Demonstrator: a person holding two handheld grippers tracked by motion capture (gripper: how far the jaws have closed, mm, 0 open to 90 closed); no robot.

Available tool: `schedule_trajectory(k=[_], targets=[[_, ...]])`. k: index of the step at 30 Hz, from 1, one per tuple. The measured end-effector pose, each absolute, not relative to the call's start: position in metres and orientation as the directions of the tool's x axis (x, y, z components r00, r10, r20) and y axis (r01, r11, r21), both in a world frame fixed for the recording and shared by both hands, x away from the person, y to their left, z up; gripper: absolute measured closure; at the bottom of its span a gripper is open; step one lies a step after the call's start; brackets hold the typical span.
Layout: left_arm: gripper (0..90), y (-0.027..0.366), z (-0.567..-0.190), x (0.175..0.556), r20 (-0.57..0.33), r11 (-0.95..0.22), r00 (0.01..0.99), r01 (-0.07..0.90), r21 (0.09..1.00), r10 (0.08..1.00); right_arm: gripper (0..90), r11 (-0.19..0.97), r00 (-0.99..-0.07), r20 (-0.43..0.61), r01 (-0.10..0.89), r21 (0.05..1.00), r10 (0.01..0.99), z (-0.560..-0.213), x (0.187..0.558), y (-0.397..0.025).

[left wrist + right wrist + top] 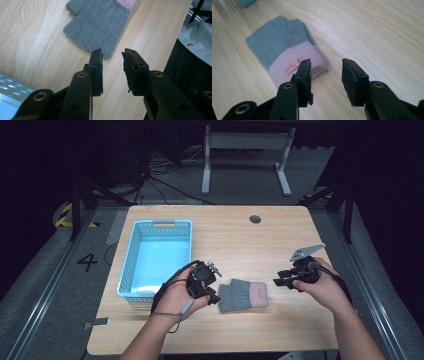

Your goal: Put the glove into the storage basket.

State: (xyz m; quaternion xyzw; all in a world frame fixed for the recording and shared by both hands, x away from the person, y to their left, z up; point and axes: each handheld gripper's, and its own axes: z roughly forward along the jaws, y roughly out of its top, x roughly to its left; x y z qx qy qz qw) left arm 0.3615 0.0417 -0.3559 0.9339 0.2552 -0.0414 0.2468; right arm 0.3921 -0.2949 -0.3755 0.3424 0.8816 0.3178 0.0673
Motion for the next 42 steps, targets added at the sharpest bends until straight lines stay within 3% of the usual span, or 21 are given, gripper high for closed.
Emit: schedule_trajectory(k=[22, 31, 42], targets=[[59.4, -0.001, -0.358, 0.378, -0.160, -0.782, 0.900, 0.433, 0.449, 0.406, 59.1, 0.492, -0.694, 0.115, 0.608, 0.623, 0.711, -0.381, 0.380, -0.333], [60.4, -0.020, -0.366, 0.385, -0.159, -0.778, 0.907, 0.418, 0.469, 0.391, 58.6, 0.480, -0.688, 0.124, 0.612, 0.629, 0.715, -0.381, 0.380, -0.338], [52.1, -0.042, -0.385, 0.396, -0.159, -0.763, 0.903, 0.422, 0.489, 0.398, 57.3, 0.473, -0.691, 0.141, 0.614, 0.632, 0.709, -0.383, 0.381, -0.340]])
